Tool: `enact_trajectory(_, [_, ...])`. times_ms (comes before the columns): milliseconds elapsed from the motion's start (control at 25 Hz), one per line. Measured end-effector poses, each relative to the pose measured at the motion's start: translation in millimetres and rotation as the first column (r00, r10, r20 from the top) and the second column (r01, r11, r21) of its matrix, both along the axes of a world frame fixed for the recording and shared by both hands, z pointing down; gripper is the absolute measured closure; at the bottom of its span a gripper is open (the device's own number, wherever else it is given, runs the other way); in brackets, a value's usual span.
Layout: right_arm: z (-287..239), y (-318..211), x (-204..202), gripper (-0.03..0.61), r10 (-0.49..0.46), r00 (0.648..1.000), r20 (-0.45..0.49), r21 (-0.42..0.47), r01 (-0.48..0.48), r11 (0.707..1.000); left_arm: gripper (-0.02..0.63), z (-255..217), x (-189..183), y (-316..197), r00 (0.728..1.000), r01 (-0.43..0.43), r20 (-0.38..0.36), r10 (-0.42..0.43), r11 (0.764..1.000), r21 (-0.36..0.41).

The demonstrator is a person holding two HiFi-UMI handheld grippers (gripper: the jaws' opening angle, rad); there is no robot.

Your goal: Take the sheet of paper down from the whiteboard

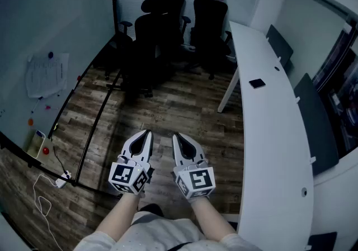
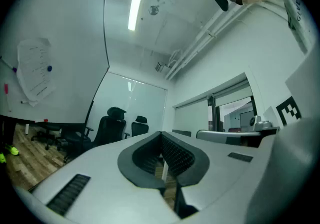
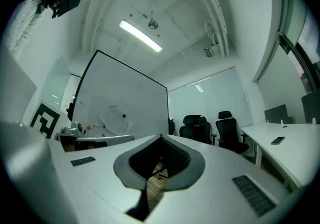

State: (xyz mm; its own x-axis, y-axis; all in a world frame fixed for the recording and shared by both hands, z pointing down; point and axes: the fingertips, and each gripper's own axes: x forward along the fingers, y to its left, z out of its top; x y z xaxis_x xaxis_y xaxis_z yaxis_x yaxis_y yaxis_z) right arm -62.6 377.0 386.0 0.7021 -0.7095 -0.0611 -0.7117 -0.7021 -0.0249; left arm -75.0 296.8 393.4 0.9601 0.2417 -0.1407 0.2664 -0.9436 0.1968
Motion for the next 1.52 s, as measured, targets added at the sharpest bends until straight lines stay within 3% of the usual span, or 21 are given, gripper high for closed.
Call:
enact_trajectory(360, [5,2,3,0.560,-0.028,1.000,0.006,-0.001,0.028,1.000,0.598,2,4,6,1.000,0.010,0.002,-0.010,1.000,0.014])
enact_trajectory(840, [7,-34,59,0.558,-0.109,0.994,-0.021,-0.028,0.108,0.994,0.598,8,61,-28,0.998,0.058,0.003,-0.058,0.998,0.024])
enact_trajectory(1120, [6,-74,105,0.558,-0.163,0.986,-0.025,-0.044,0.162,0.986,0.598,5,104,-59,0.996,0.093,-0.004,-0.093,0.995,0.037])
enact_trajectory(1520, [15,-167,165,0.558,-0.282,0.959,0.002,-0.049,0.282,0.958,0.598,14,158,-148,0.980,0.199,0.024,-0.200,0.980,0.031])
